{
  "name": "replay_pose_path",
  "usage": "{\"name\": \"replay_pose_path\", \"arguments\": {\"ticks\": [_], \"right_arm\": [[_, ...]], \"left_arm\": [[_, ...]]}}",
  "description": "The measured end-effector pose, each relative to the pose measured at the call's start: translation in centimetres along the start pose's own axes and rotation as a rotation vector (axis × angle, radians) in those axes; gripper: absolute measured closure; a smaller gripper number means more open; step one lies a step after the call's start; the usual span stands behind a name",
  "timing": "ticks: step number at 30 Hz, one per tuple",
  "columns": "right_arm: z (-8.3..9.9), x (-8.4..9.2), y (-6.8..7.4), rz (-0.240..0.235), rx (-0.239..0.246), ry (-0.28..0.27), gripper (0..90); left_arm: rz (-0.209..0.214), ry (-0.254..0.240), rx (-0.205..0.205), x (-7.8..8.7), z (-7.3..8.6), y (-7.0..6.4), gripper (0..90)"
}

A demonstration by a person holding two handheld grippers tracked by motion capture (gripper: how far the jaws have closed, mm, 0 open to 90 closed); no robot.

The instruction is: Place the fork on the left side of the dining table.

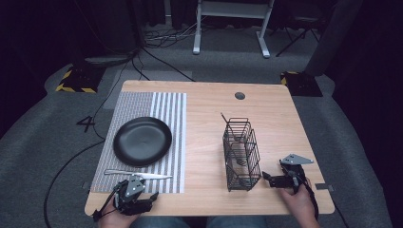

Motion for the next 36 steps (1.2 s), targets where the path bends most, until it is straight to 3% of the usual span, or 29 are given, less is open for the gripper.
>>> {"name": "replay_pose_path", "arguments": {"ticks": [3, 7, 11, 15, 17, 27, 32, 36], "right_arm": [[0.0, 0.0, 0.1, 0.0, -0.001, -0.003, 7.1], [0.0, 0.1, 0.1, 0.001, -0.001, -0.005, 7.9], [0.0, 0.1, 0.1, 0.002, -0.002, -0.006, 8.4], [-0.1, 0.1, 0.1, 0.005, 0.0, -0.009, 9.3], [0.0, 0.1, 0.1, 0.006, -0.001, -0.009, 9.8], [0.0, 0.2, 0.2, 0.008, -0.004, -0.009, 10.5], [0.0, 0.2, 0.2, 0.008, -0.004, -0.009, 10.7], [0.0, 0.2, 0.2, 0.008, -0.004, -0.009, 10.7]], "left_arm": [[0.012, 0.005, 0.003, 0.2, 0.0, -0.2, 33.0], [0.088, -0.084, 0.004, 2.0, -1.5, -1.6, 34.6], [0.106, -0.141, -0.03, 2.8, -2.9, -2.7, 34.9], [0.107, -0.144, -0.043, 3.0, -3.9, -3.2, 34.4], [0.13, -0.117, -0.01, 3.4, -4.9, -3.6, 36.7], [0.206, -0.174, -0.019, 4.8, -9.8, -4.4, 37.0], [0.256, -0.177, 0.029, 5.1, -11.6, -4.2, 34.9], [0.256, -0.192, 0.009, 5.1, -12.6, -4.2, 35.0]]}}
Point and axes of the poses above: each handheld gripper's, and its own axes: x roughly backward along the jaws, z roughly out of its underside, y roughly to its left, the point moved 9 cm from there along -x, roughly forward along the jaws, and after that the axes turned 14 degrees about x, right-handed, at the moved point
